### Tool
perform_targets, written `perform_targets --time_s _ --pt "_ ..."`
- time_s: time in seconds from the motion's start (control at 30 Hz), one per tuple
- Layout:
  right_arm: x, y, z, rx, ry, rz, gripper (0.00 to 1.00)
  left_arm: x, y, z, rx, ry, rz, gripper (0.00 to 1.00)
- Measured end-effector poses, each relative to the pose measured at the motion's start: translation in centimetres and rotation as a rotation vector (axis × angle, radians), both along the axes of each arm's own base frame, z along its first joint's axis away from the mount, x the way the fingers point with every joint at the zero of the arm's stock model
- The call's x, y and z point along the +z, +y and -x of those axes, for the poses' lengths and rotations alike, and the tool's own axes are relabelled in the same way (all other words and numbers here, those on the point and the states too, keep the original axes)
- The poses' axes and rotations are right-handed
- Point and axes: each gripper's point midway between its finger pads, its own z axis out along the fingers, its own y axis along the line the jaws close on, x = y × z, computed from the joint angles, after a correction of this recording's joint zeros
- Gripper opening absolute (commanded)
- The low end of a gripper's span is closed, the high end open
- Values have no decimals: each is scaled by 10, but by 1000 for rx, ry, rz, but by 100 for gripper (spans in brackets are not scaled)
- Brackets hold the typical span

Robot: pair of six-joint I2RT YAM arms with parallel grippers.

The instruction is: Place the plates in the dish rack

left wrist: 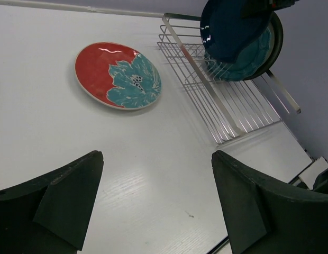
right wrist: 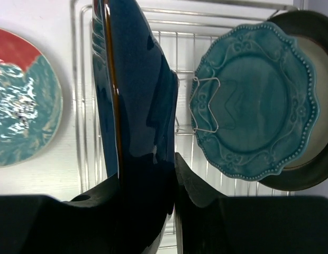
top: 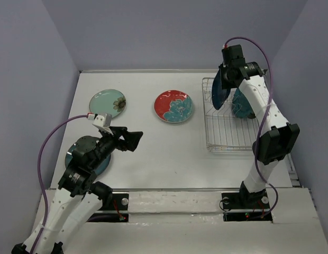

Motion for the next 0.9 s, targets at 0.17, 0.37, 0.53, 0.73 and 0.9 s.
perform_targets --time_s 0.17,0.37,0.53,0.73,0.9 --pt "-26 -9 -2 -29 78 72 7 -2 0 0 3 5 -5 94" --pt "-36 -16 -7 -51 100 116 7 -2 1 0 10 4 -5 95" --pt "-49 -15 -12 -49 124 125 7 -2 1 -1 12 4 -6 94" --pt "-81 -6 -29 -38 167 141 7 -2 2 -1 16 4 -6 94" --pt "-87 7 -33 -26 164 188 7 -2 2 -1 16 4 -7 95"
